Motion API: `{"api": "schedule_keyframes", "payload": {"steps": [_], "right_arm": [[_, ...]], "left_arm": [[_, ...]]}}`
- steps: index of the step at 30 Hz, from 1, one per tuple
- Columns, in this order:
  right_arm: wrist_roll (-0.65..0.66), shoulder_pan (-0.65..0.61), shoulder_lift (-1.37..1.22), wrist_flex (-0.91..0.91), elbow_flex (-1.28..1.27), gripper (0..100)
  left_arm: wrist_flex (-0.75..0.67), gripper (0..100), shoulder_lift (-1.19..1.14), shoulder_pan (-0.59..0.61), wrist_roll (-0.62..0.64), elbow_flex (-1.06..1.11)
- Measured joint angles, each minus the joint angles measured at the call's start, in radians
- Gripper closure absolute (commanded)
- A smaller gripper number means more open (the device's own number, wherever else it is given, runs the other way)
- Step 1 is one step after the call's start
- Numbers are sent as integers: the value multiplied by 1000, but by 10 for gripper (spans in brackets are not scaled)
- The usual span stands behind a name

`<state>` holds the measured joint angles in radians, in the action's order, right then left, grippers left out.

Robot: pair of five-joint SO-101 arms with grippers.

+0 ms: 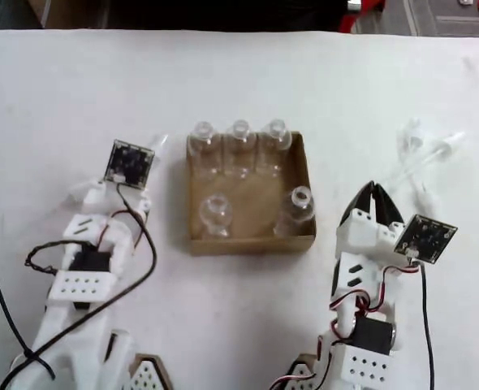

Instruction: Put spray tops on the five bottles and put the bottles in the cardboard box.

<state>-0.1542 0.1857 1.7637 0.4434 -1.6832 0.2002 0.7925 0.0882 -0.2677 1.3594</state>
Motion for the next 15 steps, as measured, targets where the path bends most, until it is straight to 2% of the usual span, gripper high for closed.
{"api": "schedule_keyframes", "payload": {"steps": [15], "right_arm": [[0, 0, 0, 0, 0, 984]], "left_arm": [[-9, 979, 0, -2, 0, 0]]}}
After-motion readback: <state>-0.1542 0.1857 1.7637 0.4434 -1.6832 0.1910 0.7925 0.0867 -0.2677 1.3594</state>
